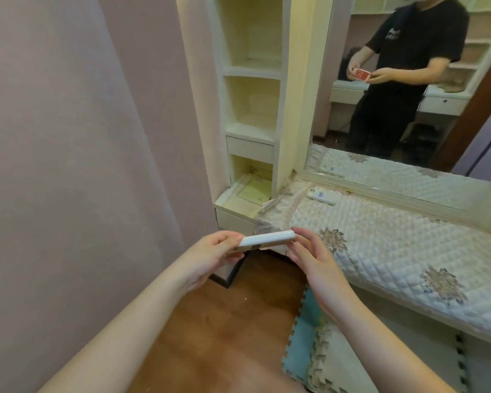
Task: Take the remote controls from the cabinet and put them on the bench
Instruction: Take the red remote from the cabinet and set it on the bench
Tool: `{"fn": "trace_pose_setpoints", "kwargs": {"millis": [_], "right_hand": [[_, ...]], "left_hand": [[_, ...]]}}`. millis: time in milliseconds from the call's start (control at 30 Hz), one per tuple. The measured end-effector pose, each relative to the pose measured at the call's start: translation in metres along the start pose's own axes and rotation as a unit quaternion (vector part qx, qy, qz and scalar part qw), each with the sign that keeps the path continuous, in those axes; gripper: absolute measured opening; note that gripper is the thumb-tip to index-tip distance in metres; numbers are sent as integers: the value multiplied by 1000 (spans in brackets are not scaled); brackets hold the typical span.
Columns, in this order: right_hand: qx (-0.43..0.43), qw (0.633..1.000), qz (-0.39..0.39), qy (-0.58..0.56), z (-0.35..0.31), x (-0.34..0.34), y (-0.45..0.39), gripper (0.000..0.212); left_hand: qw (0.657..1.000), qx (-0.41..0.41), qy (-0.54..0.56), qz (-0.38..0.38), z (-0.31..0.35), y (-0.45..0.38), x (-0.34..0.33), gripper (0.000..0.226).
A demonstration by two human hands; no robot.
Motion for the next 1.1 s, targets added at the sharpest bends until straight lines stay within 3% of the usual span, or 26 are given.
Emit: {"fn": "trace_pose_setpoints", "kwargs": {"millis": [333, 800, 1100], "right_hand": [[-29, 995, 90, 25, 20, 35, -59, 25], [-61, 981, 186, 12, 56, 4, -180, 24], [-97, 962, 255, -7, 78, 41, -214, 26]], "left_hand": [[996, 27, -25, -85, 25, -118, -19, 31], [980, 10, -93, -178, 55, -263, 32, 30], [960, 8, -142, -242, 72, -333, -2, 26]]}}
Point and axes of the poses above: each hand's wrist, its own y-axis away from the middle knuckle, its own x-axis out of the back of the hand, z = x × y, the point moved 1 cm from there along -y, towards the middle knuckle, and after that the axes turned 10 degrees about x, right-handed, at the moved point
